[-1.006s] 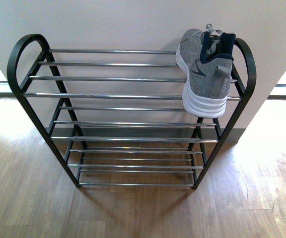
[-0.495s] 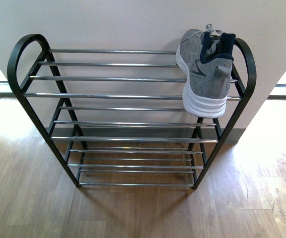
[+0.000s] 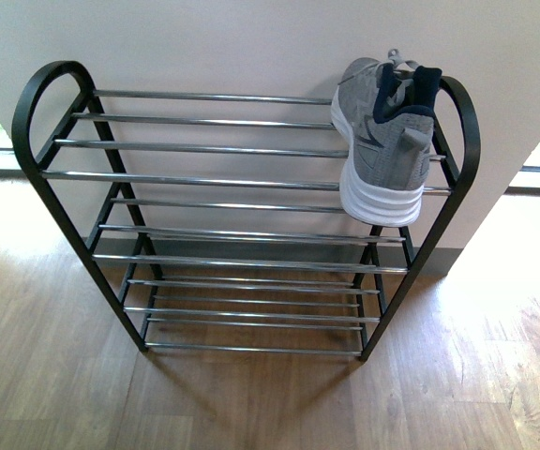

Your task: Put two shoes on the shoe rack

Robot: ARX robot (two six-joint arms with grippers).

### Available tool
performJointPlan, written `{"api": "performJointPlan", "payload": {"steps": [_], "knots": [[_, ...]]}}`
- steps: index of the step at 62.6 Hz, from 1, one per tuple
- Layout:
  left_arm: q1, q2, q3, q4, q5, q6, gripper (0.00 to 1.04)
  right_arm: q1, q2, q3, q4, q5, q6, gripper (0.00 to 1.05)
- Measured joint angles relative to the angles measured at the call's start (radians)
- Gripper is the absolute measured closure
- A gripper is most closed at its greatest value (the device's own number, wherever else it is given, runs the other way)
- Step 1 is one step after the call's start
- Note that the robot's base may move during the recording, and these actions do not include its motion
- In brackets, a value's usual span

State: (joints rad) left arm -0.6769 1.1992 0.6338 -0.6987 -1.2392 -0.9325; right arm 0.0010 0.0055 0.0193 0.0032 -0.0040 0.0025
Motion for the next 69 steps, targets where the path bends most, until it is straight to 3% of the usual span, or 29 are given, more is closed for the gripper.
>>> {"api": "performJointPlan", "payload": {"steps": [12, 16, 24, 32, 41, 49, 58, 69], "knots": [[0.0, -0.001, 0.0, 0.0, -0.002, 0.0, 1.04, 0.0, 0.0, 0.0, 0.0, 0.001, 0.0, 0.08], [-0.002, 0.002, 0.002, -0.002, 0.008, -0.005, 1.04, 0.0, 0.0, 0.0, -0.001, 0.011, 0.0, 0.09], [0.003, -0.006, 0.027, -0.032, 0.182, -0.255, 1.04, 0.0, -0.001, 0.0, -0.002, 0.01, 0.0, 0.09], [0.077, -0.082, 0.022, -0.022, 0.271, -0.309, 1.04, 0.0, -0.001, 0.0, -0.002, 0.007, 0.0, 0.09], [0.261, -0.129, -0.022, 0.118, 0.453, -0.153, 1.04, 0.0, -0.001, 0.0, -0.002, 0.005, 0.0, 0.09], [0.361, -0.063, -0.032, 0.261, 0.592, 0.044, 1.04, 0.0, -0.001, 0.0, -0.002, 0.004, 0.0, 0.09], [0.374, 0.115, 0.06, 0.396, 0.697, 0.259, 1.04, 0.0, -0.001, 0.0, -0.002, 0.004, 0.0, 0.09], [0.325, 0.301, 0.275, 0.428, 0.784, 0.472, 1.04, 0.0, -0.001, 0.0, -0.002, 0.004, 0.0, 0.09]]}}
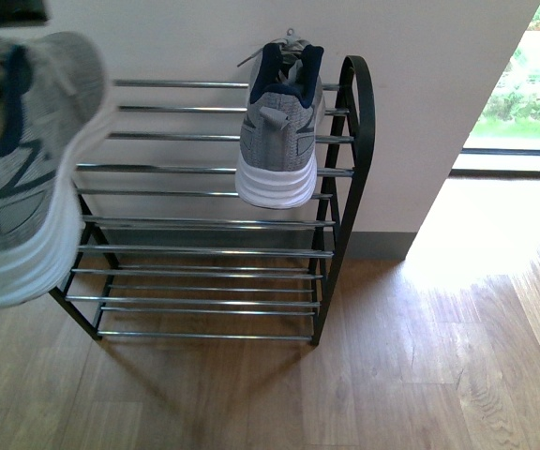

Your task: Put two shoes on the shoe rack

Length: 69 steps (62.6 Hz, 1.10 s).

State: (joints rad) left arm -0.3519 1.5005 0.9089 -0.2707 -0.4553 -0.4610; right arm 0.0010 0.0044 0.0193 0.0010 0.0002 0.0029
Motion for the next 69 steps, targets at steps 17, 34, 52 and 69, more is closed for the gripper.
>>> {"api": "performJointPlan", "payload": {"steps": [17, 34, 52, 69], "knots": [[-0.058, 0.283, 0.33, -0.023, 0.055, 0.209, 1.04, 0.0, 0.0, 0.0, 0.0, 0.0, 0.0, 0.09], [-0.035, 0.356, 0.402, 0.01, 0.002, 0.202, 1.04, 0.0, 0.0, 0.0, 0.0, 0.0, 0.0, 0.09], [-0.034, 0.508, 0.515, 0.014, 0.031, 0.183, 1.04, 0.0, 0.0, 0.0, 0.0, 0.0, 0.0, 0.09], [-0.057, 0.691, 0.729, -0.012, 0.029, 0.165, 1.04, 0.0, 0.0, 0.0, 0.0, 0.0, 0.0, 0.09]]}}
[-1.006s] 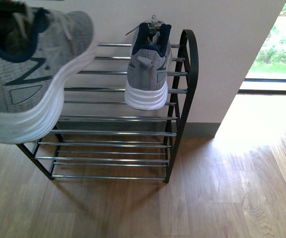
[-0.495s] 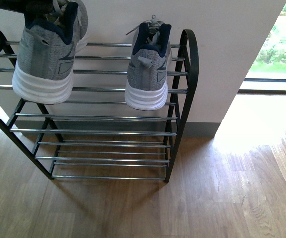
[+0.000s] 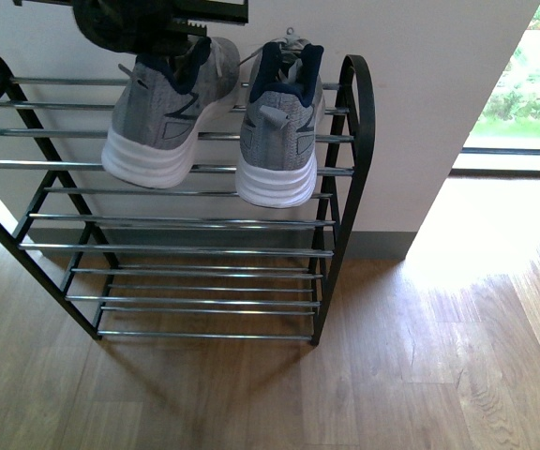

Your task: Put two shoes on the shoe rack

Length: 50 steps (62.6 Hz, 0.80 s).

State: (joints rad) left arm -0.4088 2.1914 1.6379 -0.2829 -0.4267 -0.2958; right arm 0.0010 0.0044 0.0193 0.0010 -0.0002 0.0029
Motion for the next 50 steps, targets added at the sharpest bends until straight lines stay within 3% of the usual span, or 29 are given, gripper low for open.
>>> {"api": "performJointPlan", "payload": {"steps": [14, 22, 35, 50], "knots": [[-0.051, 0.14, 0.21, -0.104, -0.08, -0.101, 1.04, 0.0, 0.0, 0.0, 0.0, 0.0, 0.0, 0.09], [-0.093, 0.188, 0.285, -0.151, -0.064, -0.171, 1.04, 0.0, 0.0, 0.0, 0.0, 0.0, 0.0, 0.09], [-0.131, 0.196, 0.298, -0.148, -0.036, -0.179, 1.04, 0.0, 0.0, 0.0, 0.0, 0.0, 0.0, 0.09], [-0.117, 0.181, 0.248, -0.131, -0.037, -0.173, 1.02, 0.0, 0.0, 0.0, 0.0, 0.0, 0.0, 0.09]]}}
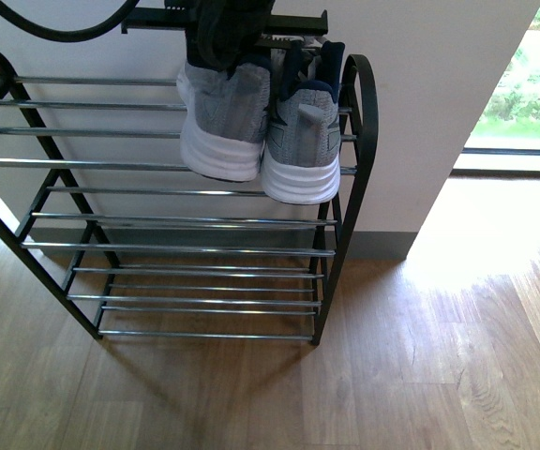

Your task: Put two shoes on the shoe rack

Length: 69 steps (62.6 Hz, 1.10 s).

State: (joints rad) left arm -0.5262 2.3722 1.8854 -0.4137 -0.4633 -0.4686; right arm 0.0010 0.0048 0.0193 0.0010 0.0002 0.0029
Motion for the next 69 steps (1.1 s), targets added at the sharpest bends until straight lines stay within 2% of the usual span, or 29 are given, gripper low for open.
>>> {"api": "performJointPlan", "payload": {"steps": [18, 23, 34, 56, 64, 69], "knots": [[0.01, -0.029, -0.039, 0.042, 0.045, 0.031, 0.56, 0.0, 0.0, 0.0, 0.0, 0.0, 0.0, 0.09], [0.011, -0.043, -0.041, 0.044, 0.046, 0.039, 0.39, 0.0, 0.0, 0.0, 0.0, 0.0, 0.0, 0.09], [0.013, -0.055, -0.052, 0.048, 0.066, 0.053, 0.08, 0.0, 0.0, 0.0, 0.0, 0.0, 0.0, 0.09], [0.018, -0.232, -0.207, 0.061, 0.089, 0.065, 0.09, 0.0, 0.0, 0.0, 0.0, 0.0, 0.0, 0.09], [0.037, -0.396, -0.379, 0.116, -0.032, 0.165, 0.09, 0.0, 0.0, 0.0, 0.0, 0.0, 0.0, 0.09], [0.059, -0.486, -0.483, 0.183, -0.144, 0.238, 0.09, 0.0, 0.0, 0.0, 0.0, 0.0, 0.0, 0.09]]}}
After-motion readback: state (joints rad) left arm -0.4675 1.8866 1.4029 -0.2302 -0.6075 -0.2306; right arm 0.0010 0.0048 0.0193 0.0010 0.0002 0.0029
